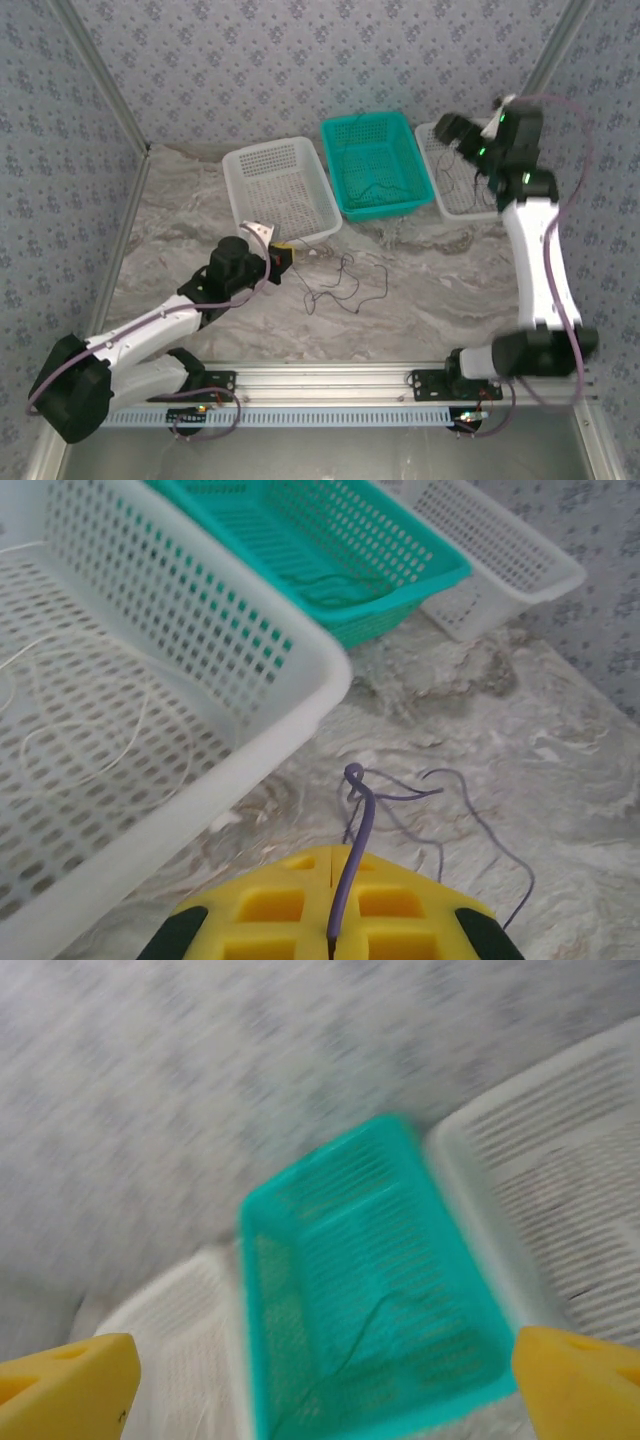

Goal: Untangle the cables

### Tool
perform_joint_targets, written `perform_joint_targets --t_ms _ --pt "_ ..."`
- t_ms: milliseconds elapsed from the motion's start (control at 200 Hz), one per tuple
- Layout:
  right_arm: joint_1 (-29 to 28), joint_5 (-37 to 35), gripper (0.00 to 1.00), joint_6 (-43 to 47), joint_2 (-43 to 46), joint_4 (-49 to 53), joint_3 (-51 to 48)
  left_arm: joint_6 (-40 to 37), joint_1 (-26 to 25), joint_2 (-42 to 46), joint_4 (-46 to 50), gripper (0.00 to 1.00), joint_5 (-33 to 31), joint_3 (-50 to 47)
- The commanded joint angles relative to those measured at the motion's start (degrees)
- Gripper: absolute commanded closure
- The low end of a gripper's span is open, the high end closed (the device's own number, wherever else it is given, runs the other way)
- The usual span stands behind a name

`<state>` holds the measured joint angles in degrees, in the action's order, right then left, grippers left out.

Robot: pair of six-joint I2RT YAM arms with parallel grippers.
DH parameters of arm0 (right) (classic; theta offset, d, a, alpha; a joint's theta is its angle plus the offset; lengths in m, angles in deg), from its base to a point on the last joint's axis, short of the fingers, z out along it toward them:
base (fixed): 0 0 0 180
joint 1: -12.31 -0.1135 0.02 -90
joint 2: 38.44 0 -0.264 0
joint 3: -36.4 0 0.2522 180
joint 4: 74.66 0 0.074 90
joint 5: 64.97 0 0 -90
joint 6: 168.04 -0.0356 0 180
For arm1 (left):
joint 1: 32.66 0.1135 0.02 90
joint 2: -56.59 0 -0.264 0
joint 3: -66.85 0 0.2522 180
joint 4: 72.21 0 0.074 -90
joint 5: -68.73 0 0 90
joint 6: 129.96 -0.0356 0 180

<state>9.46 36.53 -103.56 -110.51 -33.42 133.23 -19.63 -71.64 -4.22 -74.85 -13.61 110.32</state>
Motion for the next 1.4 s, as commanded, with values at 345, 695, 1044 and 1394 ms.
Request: perform_joint_targets --t_ms 345,695,1044,1394 --pt "-28.74 1.57 0.0 30.35 26.02 -28.7 -50.71 -5.69 -1.71 -5.07 3.49 1.0 6.94 13.2" --pt "-33.42 -4.37 0.0 42.7 7.99 -56.46 -54.2 -7.74 -5.01 -6.1 7.07 1.0 8.94 17.97" --pt "-33.12 -2.24 0.66 41.34 3.49 -61.92 -52.1 -9.41 -6.6 -6.51 7.22 1.0 8.24 18.73" --pt "-30.97 -2.08 1.0 31.31 21.62 -54.69 -52.62 -8.13 -5.97 -7.7 10.75 0.98 -9.2 15.74"
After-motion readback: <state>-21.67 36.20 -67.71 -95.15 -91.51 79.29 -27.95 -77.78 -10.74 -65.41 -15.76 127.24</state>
